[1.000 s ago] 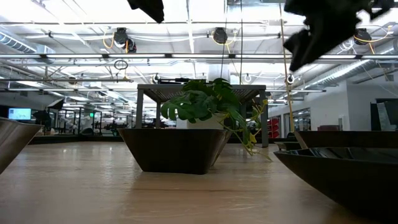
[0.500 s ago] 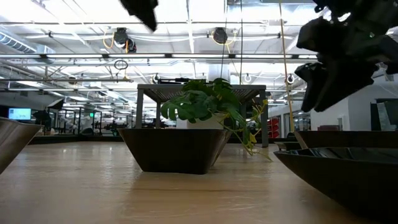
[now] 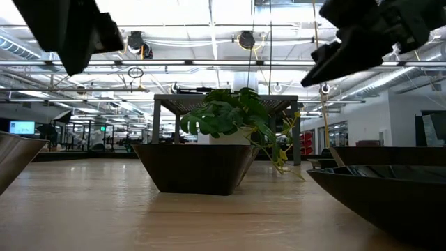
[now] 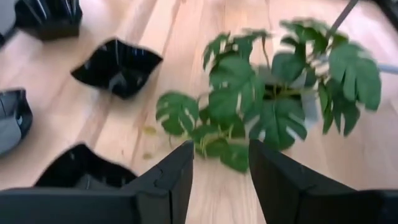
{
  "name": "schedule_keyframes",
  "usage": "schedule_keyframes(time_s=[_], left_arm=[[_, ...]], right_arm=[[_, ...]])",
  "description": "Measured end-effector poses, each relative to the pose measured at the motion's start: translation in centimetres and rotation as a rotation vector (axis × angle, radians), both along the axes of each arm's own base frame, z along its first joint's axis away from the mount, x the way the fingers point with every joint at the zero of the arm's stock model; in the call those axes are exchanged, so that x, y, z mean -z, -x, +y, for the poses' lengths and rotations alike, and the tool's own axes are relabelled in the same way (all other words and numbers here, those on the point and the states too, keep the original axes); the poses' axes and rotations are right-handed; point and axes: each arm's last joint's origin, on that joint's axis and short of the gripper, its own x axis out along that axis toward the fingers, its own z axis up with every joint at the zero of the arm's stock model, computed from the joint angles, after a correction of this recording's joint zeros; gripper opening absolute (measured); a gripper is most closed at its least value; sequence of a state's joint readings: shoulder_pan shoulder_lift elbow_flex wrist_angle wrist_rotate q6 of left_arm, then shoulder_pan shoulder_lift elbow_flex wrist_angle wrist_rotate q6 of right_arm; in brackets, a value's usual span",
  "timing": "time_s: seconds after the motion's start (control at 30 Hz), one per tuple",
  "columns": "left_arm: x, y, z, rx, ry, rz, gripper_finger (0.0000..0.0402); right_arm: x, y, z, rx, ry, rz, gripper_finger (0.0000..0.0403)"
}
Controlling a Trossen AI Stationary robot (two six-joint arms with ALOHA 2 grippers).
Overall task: Pick & Place Mini shaped plates
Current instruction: Put the black distorted square shaped plate on the shelf
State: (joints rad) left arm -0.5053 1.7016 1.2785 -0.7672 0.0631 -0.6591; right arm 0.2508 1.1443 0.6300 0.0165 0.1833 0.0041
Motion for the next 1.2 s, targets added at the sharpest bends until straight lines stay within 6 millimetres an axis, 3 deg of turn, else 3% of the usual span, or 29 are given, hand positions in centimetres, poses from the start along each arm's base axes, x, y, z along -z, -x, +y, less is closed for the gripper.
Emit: schedule_keyframes(time_s=[0.33, 0.57, 0.7, 0.9, 1.2], left_arm=[[1.4, 0.9, 0.0, 0.12, -0.038, 0.033, 0.0159], [1.4, 0.9, 0.1, 0.179, -0.069, 0.015, 0.0159], [1.4, 0.8, 0.1, 0.118, -0.076, 0.017, 0.0159], [1.5, 0.9, 0.2, 0.074, -0.084, 0.027, 0.0159], [1.5, 0.9, 0.2, 0.081, -0.09, 0.025, 0.0159]], right_arm=[[-0.6, -1.6, 0.8, -0.117, -0.031, -0.164, 0.0141], [2.4, -4.1, 3.0, -0.379, 0.081, -0.221, 0.0141], [4.3, -5.1, 3.8, -0.397, 0.145, -0.219, 0.0141], [6.4, -6.6, 4.7, -0.405, 0.171, -0.132, 0.0141], [6.5, -10.2, 6.4, -0.548, 0.354, 0.054, 0.0141]])
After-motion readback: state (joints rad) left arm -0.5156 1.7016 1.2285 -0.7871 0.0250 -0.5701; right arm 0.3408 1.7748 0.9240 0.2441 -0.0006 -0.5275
